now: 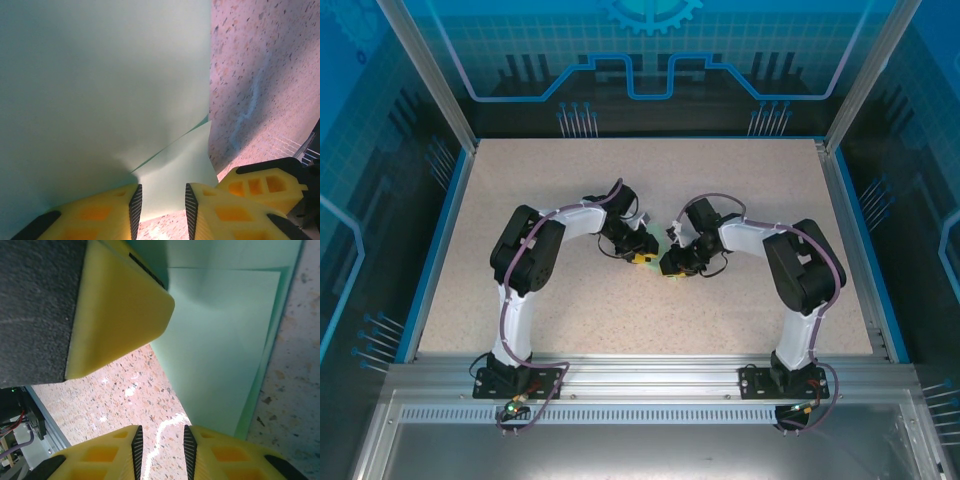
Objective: Fold a paper plane with a square sheet of paper (fold left side to right side)
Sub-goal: Third fold the triangle at the center of the table.
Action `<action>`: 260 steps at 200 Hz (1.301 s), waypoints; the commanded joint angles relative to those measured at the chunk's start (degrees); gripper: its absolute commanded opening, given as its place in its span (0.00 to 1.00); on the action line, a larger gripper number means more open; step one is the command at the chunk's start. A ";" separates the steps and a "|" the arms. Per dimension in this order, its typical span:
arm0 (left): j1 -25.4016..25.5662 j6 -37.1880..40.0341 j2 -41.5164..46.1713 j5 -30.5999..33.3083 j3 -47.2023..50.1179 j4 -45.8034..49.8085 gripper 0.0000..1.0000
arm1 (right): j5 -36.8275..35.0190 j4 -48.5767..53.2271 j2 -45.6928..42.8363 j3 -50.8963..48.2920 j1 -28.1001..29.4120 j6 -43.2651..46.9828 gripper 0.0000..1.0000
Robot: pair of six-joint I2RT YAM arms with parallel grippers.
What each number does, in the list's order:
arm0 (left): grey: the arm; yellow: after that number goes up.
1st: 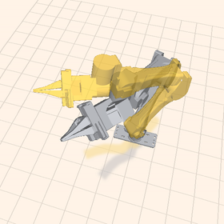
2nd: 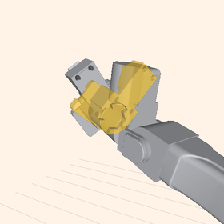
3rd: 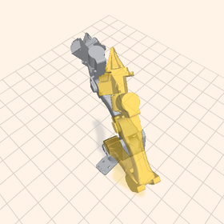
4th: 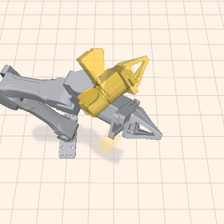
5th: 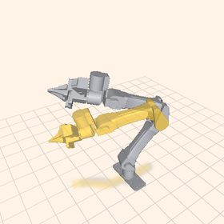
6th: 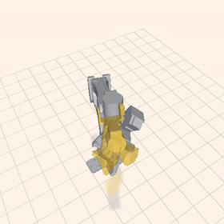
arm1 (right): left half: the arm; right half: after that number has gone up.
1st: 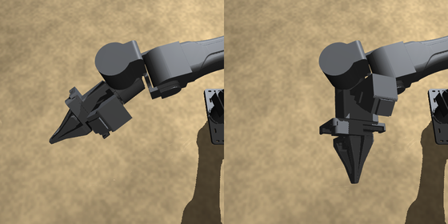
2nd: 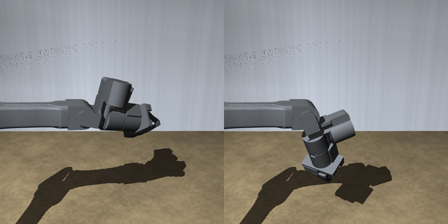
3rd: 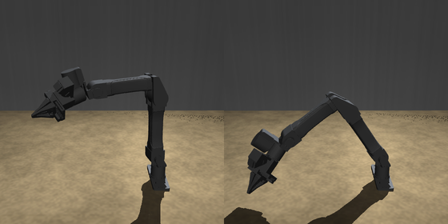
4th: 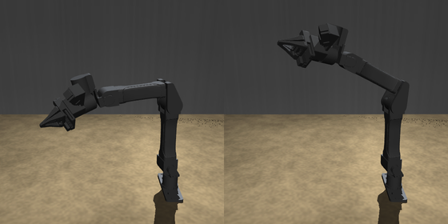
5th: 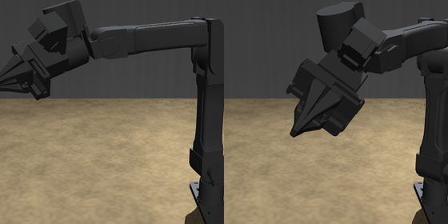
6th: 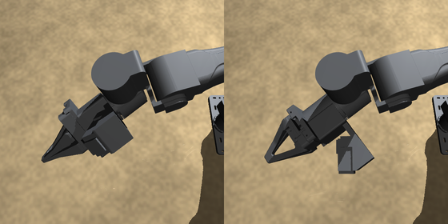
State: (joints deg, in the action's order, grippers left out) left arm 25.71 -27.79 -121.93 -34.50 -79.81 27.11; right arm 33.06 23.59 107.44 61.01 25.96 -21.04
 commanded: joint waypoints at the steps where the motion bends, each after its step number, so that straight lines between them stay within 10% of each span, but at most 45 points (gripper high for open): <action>1: 0.83 -0.07 -3.58 5.07 1.94 2.05 0.34 | -0.43 2.45 1.01 -0.52 0.61 -0.94 0.30; 174: 0.82 0.02 -3.36 5.85 1.05 2.77 0.33 | -1.50 5.57 -11.02 -6.38 -1.38 -2.53 0.23; 260: 0.92 0.00 -3.01 5.71 0.93 2.67 0.33 | -7.77 4.61 -0.77 0.59 1.09 -10.69 0.07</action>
State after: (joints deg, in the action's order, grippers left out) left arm 26.06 -27.75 -121.93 -34.28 -79.90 27.11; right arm 28.67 26.15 104.29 60.86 26.39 -29.23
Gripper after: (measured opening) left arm 0.329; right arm 0.073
